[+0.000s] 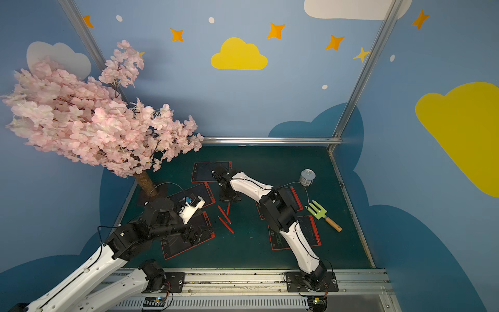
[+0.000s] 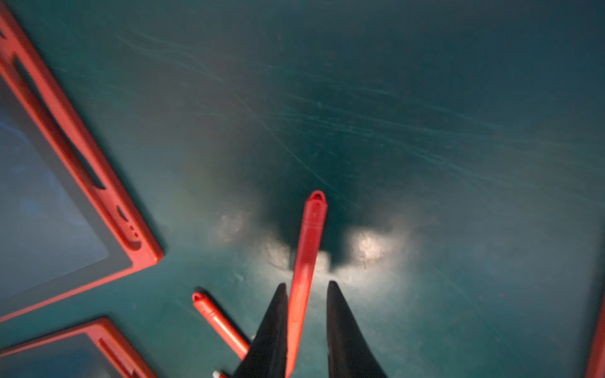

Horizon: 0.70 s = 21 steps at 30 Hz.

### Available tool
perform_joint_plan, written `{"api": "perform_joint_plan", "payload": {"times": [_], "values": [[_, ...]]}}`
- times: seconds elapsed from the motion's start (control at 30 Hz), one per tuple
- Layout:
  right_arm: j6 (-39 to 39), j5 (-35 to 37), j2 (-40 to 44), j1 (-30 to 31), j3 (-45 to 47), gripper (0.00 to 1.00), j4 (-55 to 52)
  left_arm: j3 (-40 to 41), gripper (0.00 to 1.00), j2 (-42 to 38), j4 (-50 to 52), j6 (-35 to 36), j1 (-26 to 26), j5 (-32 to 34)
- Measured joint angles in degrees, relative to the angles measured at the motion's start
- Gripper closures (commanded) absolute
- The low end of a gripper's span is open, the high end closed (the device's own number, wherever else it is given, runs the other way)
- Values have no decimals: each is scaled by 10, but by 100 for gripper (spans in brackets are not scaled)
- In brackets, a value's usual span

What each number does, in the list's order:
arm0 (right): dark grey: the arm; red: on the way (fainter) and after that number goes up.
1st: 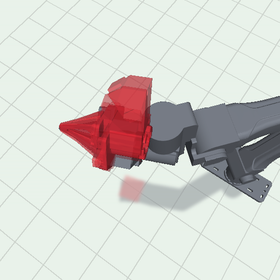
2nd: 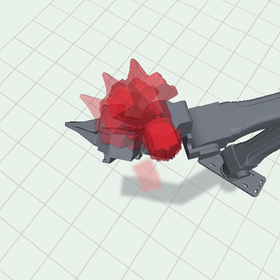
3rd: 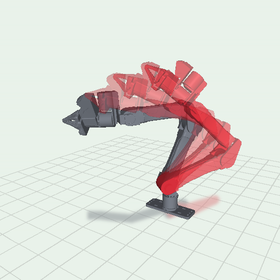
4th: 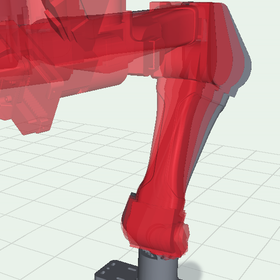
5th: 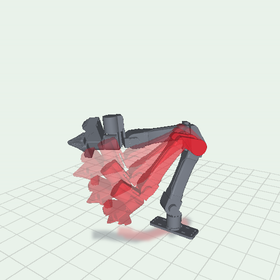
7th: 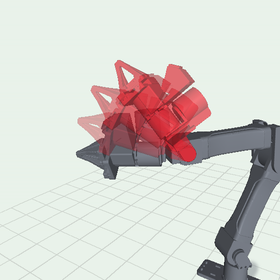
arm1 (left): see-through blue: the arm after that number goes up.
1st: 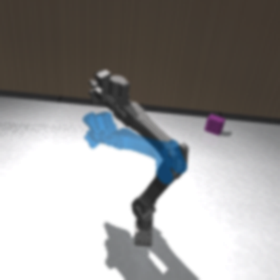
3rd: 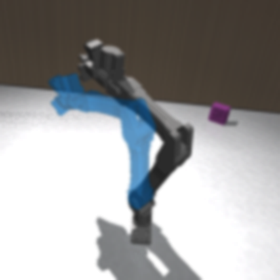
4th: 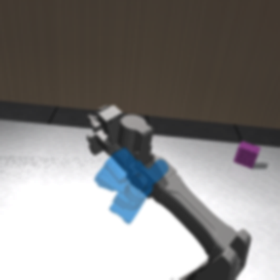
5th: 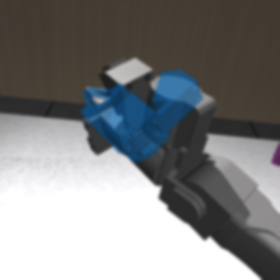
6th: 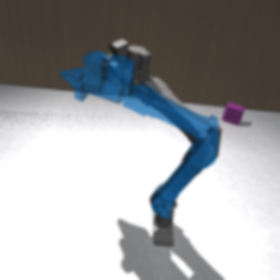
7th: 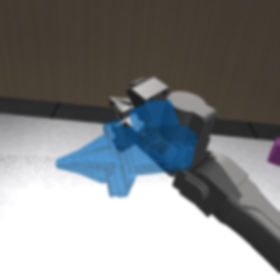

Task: Place the stylus back onto the writing tablet
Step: Pick up the stylus from the center of the board.

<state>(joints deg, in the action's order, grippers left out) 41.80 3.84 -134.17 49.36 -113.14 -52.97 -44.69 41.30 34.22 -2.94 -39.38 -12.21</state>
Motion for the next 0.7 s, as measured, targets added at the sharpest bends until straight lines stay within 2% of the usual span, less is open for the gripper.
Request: {"api": "perform_joint_plan", "payload": {"times": [0.23,0.7], "values": [[0,0,-11,3,-7,81,-6,0,1,0,0,0,0,0],[-5,12,-28,3,-35,94,-39,0,1,0,-3,0,0,-11]]}}
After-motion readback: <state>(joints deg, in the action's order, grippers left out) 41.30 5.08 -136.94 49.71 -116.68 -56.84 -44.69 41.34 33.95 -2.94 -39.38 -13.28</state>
